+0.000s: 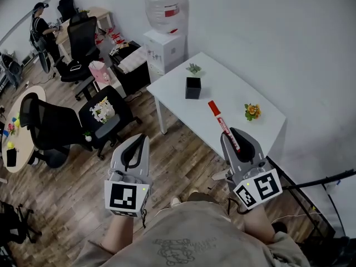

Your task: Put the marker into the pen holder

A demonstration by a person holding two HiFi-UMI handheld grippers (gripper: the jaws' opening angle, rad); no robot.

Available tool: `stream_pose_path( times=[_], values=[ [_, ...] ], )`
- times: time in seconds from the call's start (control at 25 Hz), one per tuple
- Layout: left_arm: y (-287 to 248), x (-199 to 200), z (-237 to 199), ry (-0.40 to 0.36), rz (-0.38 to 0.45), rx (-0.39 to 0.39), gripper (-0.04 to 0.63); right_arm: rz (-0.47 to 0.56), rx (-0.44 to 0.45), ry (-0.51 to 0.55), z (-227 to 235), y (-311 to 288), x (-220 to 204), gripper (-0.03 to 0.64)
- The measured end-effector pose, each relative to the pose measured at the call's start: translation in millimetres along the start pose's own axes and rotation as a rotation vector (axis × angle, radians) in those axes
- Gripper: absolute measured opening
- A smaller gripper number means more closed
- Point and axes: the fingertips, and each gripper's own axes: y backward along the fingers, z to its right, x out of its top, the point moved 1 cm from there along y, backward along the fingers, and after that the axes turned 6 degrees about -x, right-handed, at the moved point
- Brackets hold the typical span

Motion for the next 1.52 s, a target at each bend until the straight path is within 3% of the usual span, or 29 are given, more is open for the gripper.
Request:
stream_pose_path(
  times=[0.32,0.52,0.92,1.28,1.52],
  values=[
    [-61.0,-15.6,-35.5,-0.031,-0.010,-0.028,0.000,-0.043,-0.024,-0.002,28.7,-59.1,-25.0,0.103],
    [-102.4,-23.1,-55.4,-0.004,-0.024,-0.049,0.000,-0.057,-0.022,0.027,48.5,-102.8,-37.1,0.103],
    [-221.3,-32.5,-94.4,-0.012,-0.084,-0.089,0.000,-0.118,-0.020,0.033,118.0,-195.5,-58.1,0.103],
    [-324.7,-47.3,-107.9,-0.040,-0.178,-0.139,0.000,-0.306,0.022,0.049,180.9,-260.9,-108.2,0.103],
    [-376.9,-68.5,-94.8,0.100,-0.250,-0.232,0.000,-0.444,0.138,0.066,200.5,-288.0,-151.6,0.103]
  ],
)
